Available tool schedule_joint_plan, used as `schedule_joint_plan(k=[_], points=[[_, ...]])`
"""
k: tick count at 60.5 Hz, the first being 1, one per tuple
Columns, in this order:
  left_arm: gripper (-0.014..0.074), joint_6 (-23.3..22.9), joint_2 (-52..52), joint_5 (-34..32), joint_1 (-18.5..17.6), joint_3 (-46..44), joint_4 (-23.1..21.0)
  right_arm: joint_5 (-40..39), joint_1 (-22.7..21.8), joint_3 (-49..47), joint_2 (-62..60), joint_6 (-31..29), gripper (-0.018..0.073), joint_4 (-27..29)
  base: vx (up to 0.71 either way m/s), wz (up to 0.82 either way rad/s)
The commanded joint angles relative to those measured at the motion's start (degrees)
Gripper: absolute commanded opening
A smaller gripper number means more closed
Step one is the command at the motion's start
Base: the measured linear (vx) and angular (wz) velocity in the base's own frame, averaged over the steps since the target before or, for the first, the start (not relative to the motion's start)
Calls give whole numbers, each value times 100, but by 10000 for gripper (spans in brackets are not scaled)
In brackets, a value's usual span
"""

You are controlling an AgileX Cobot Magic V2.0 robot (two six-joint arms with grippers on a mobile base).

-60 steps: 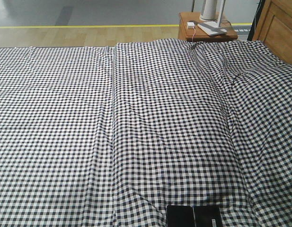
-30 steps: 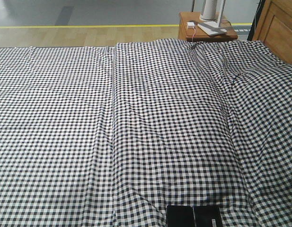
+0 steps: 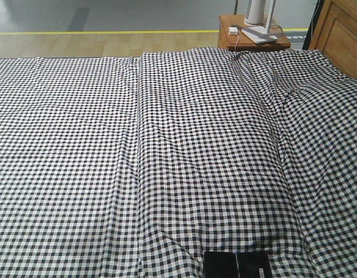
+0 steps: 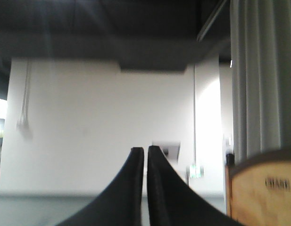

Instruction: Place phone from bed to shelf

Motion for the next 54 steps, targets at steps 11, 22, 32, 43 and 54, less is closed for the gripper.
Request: schedule_joint_plan(k=[11,22,32,43,54], points=[[1,-22,-60,-419,-12,-146,-26,1513,-29,-1688,2083,-33,10,-60,0,0],[1,-22,-60,-419,-12,-146,-26,1994,-29,-2042,3271,-39,70,-60,0,0],[1,-22,-60,-419,-12,-146,-26,2262,-29,-2030,4222,-44,216,-60,0,0],[1,-22,-60,-419,-12,-146,-26,2376,-29,-2030,4973,-39,495,-60,0,0],[1,-22,-60,-419,-12,-146,-26,2463,-29,-2030,5304,-39,704,-60,0,0]])
